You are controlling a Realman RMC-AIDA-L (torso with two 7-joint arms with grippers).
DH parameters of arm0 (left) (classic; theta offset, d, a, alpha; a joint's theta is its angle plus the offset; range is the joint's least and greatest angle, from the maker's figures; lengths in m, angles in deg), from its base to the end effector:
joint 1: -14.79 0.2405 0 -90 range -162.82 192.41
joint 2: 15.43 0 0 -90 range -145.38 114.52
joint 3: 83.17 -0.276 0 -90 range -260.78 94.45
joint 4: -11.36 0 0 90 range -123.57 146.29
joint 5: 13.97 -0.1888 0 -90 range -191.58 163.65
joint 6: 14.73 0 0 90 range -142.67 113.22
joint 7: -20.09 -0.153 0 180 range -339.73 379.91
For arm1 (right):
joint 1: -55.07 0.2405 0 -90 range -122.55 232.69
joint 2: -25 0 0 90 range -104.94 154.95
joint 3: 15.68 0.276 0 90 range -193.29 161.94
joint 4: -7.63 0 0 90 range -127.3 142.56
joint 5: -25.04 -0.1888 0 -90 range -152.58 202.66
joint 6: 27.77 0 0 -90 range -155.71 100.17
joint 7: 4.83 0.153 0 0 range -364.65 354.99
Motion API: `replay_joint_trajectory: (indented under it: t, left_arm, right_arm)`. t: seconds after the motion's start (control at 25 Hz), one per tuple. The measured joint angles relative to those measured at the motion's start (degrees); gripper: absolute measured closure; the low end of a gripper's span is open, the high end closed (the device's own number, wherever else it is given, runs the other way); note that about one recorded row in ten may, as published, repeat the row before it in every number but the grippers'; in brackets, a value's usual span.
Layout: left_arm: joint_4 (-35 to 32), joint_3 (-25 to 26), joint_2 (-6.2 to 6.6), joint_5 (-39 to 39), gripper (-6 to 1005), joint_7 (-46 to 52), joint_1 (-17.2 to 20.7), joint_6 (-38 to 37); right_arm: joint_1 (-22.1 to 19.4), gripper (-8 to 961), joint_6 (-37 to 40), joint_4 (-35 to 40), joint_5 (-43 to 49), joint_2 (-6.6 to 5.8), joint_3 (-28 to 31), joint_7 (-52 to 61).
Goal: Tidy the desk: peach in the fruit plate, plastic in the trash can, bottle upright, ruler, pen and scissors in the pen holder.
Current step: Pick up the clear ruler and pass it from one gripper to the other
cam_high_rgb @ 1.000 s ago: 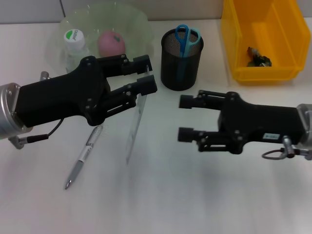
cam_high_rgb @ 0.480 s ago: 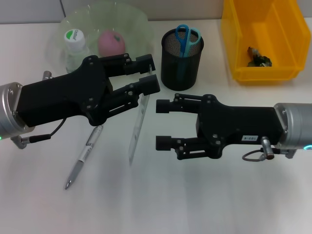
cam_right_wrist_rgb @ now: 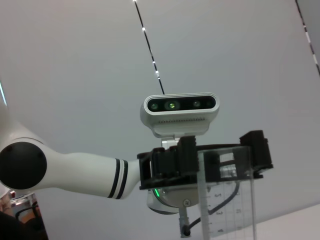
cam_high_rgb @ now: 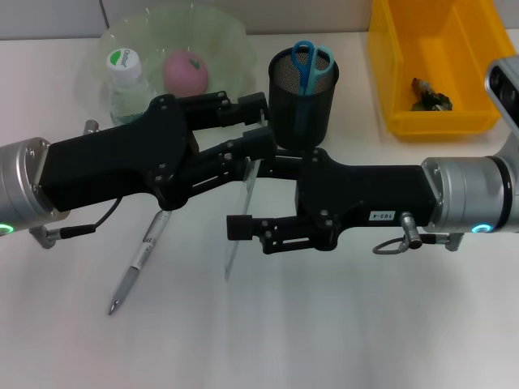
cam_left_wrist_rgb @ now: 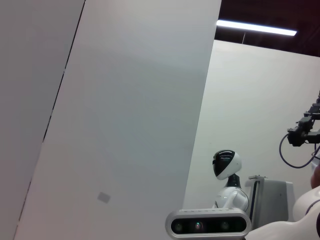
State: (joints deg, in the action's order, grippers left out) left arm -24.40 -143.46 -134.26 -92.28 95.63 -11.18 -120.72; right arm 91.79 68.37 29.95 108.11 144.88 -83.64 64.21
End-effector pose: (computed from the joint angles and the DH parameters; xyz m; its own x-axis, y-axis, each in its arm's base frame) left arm -0.1937 0.2799 -0.0035 0.5292 0.1939 0.8260 0.2024 -0.9743 0.0990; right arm 0.1747 0.2964 -0.0675 0.6730 -0.2580 -0.6932 -0.1868 -0.9661 0.1782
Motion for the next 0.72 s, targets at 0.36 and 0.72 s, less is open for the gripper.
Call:
replay_joint_trajectory:
  t: [0.36,0.72]
  left_arm:
    - [0.1,0.0,0.08,0.0,609,-0.3,-0.2,0.2]
    - [0.1,0.0,0.09,0.0,610,-0.4,-0.4,0.3]
  right_arm:
    - [0.5,163,-0.1,-0.4,-0.2,0.00,-1.1,-0.5]
    - [0.1,163,-0.1,-0.1,-0.2,0.00,-0.9,-0.6]
